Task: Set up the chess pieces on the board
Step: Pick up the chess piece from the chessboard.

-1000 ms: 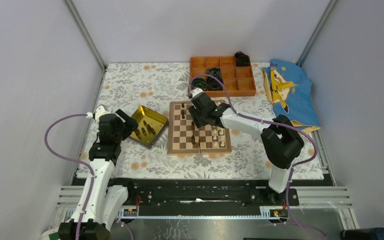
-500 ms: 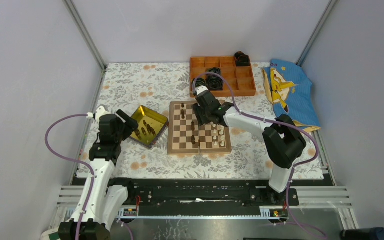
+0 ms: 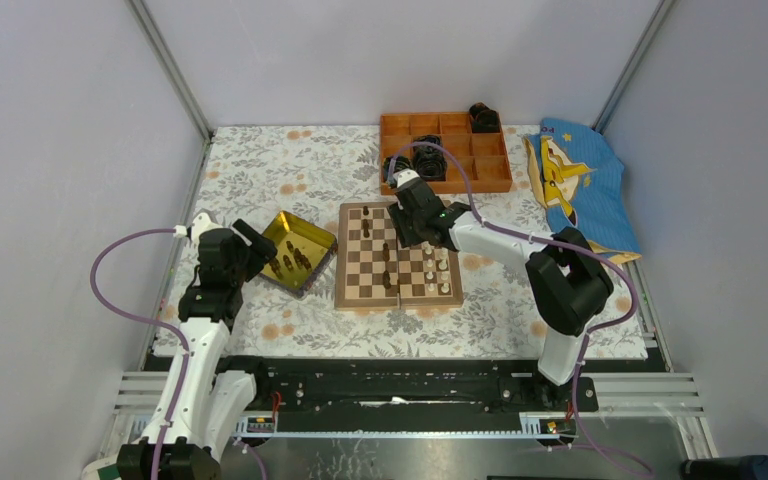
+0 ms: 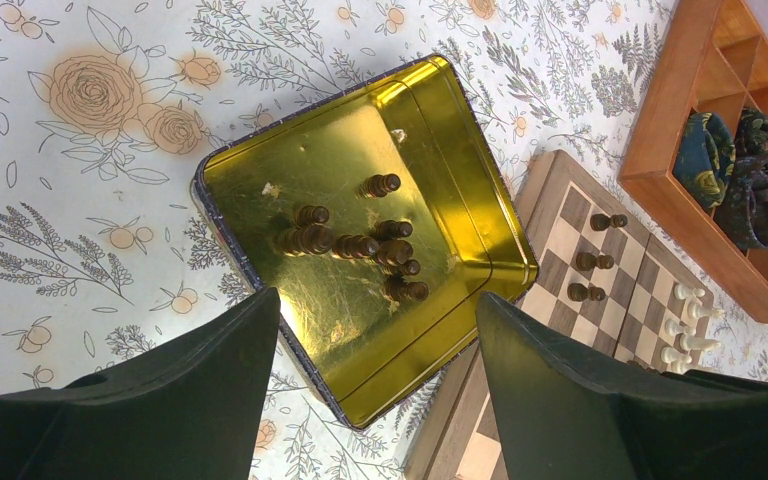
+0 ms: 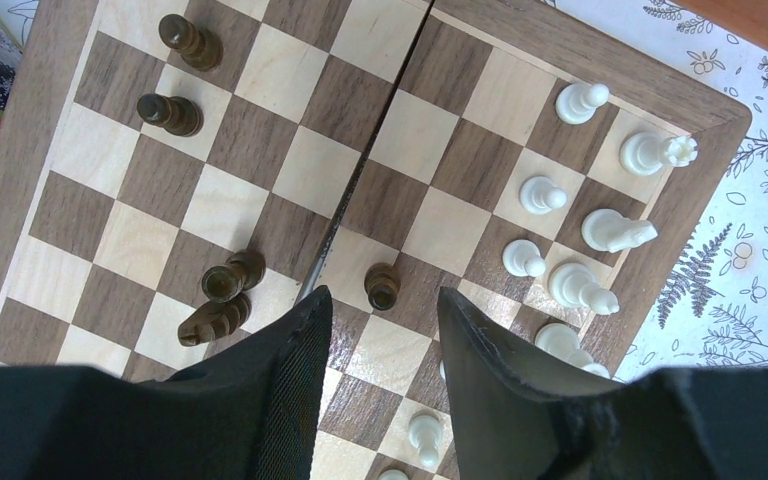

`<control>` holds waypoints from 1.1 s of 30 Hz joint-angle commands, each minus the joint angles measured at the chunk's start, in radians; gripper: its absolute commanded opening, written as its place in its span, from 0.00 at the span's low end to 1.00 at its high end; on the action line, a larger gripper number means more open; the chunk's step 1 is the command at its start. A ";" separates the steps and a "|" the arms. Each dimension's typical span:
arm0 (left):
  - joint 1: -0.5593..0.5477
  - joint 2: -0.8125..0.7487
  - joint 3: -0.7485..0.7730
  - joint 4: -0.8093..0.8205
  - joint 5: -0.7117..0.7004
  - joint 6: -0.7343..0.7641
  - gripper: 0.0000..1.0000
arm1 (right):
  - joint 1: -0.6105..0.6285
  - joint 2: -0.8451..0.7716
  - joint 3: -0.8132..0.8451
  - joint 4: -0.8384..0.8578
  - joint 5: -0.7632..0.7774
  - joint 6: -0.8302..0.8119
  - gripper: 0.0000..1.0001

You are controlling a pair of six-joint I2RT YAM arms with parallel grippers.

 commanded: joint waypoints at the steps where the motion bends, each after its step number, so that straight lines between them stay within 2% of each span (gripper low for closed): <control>1: -0.007 -0.002 -0.009 0.053 0.004 -0.007 0.80 | -0.011 0.015 0.006 0.031 -0.030 0.015 0.50; 11: -0.008 0.000 -0.009 0.054 0.006 -0.008 0.80 | -0.016 0.038 0.003 0.037 -0.047 0.020 0.47; 23: -0.008 0.002 -0.010 0.057 0.009 -0.010 0.80 | -0.023 0.063 0.008 0.037 -0.065 0.024 0.37; 33: -0.008 0.002 -0.009 0.058 0.010 -0.010 0.80 | -0.027 0.064 0.009 0.033 -0.062 0.022 0.21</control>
